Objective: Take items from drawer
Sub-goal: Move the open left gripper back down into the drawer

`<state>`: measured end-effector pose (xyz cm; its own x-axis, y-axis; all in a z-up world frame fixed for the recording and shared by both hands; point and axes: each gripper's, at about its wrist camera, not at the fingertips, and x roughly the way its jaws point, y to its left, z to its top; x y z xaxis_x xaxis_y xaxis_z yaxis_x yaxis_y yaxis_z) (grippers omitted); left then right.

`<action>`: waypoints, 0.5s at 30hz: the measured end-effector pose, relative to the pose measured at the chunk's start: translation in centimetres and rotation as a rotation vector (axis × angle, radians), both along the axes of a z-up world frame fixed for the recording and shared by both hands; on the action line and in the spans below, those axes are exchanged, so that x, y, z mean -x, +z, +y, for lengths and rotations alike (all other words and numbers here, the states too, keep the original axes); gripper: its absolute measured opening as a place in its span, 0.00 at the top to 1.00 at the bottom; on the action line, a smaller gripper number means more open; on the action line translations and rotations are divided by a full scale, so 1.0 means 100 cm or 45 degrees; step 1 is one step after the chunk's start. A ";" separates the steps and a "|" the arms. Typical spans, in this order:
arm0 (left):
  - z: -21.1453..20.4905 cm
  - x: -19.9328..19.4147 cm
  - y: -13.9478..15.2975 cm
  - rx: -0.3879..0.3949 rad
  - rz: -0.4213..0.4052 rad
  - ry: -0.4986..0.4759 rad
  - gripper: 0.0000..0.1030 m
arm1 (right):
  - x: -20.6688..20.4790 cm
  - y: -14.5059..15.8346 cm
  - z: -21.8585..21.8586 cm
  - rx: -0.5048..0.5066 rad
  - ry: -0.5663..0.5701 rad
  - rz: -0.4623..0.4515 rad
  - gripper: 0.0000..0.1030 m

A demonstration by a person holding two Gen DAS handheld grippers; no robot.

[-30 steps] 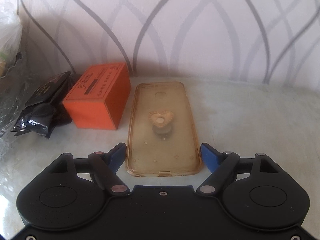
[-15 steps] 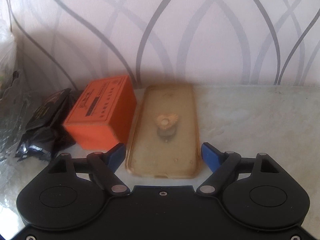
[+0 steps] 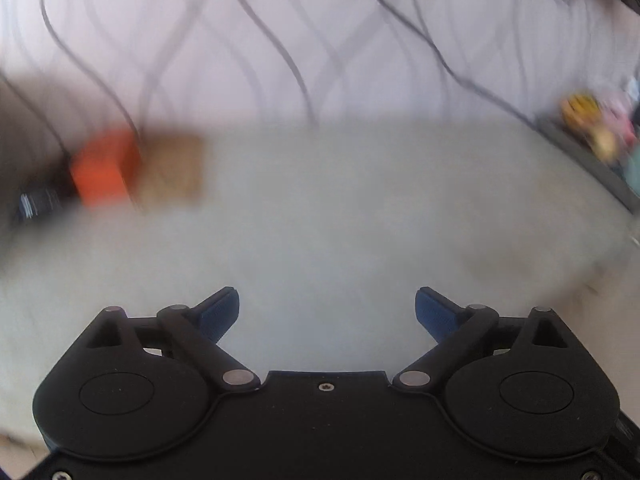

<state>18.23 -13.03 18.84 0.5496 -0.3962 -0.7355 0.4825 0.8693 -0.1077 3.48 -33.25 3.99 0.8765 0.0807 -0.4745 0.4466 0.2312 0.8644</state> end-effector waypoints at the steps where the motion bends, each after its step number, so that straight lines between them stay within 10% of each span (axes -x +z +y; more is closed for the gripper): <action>1: -0.005 0.008 -0.011 -0.003 0.096 -0.016 0.06 | 0.000 0.000 0.000 -0.001 -0.003 -0.004 0.00; 7: -0.031 0.005 -0.081 -0.051 0.487 0.150 0.08 | 0.004 0.001 -0.001 -0.017 -0.007 -0.029 0.00; 15: -0.041 -0.013 -0.125 0.050 0.593 0.667 0.07 | 0.017 -0.006 -0.013 -0.075 -0.064 -0.049 0.00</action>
<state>19.54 -17.09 6.38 0.3067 -0.1965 -0.9313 -0.1026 0.9659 -0.2375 1.75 -34.59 3.41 0.8976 0.0632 -0.4363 0.4227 0.1574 0.8925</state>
